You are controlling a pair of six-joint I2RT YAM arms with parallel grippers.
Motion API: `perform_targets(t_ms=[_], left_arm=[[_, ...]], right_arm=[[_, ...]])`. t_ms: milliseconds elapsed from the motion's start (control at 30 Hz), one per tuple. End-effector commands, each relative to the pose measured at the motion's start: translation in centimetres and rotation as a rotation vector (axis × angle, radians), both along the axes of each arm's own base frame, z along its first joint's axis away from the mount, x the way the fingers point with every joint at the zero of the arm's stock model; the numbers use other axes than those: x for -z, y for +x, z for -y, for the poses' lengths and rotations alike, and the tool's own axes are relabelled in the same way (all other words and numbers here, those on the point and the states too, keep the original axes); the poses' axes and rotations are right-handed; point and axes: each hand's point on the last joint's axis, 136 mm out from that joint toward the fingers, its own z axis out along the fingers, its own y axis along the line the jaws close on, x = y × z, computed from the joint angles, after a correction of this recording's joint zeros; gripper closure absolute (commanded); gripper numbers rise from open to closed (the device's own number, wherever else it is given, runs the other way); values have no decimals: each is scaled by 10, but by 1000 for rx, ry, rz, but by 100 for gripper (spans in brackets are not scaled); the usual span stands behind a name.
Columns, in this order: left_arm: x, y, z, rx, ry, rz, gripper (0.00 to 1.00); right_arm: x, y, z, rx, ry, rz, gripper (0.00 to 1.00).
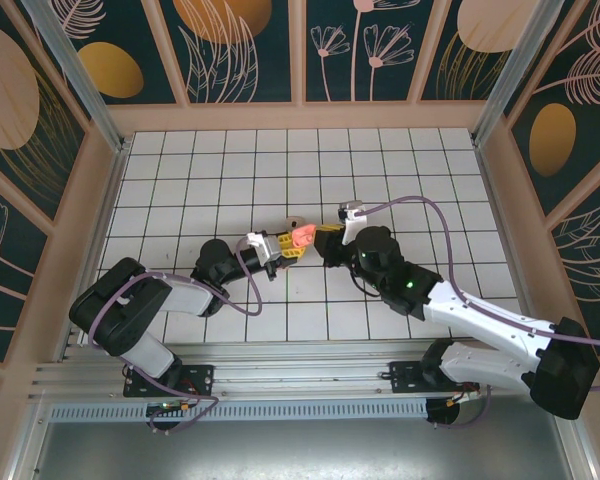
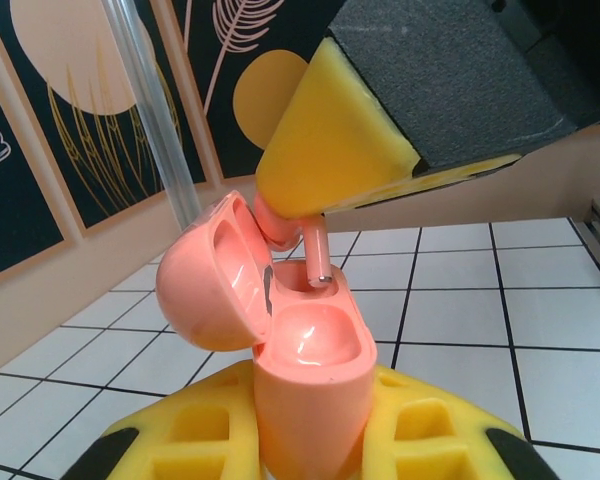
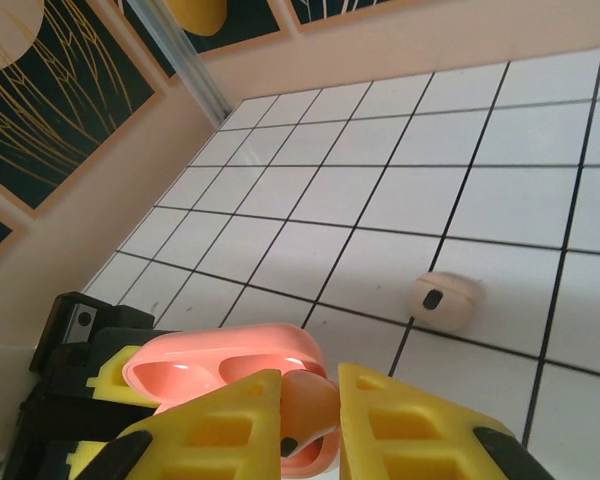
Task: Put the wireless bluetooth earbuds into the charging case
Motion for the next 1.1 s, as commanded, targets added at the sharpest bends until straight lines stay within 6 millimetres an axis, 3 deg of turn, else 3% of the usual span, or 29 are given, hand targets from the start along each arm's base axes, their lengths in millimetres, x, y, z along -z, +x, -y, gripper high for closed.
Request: perform_targets(t_ms=[0, 167, 333, 1067], left_arm=[[-20, -2, 4, 27, -58, -41, 100], [-22, -9, 8, 92, -80, -137, 100], [-27, -11, 9, 115, -94, -183, 100], [-54, -2, 13, 113, -150, -246, 100]], right_arm=[[-31, 5, 6, 19, -44, 132, 83], [-50, -3, 6, -50, -109, 262, 82], [-55, -5, 1, -96, -188, 331, 82], [-40, 3, 11, -77, -422, 386, 83]])
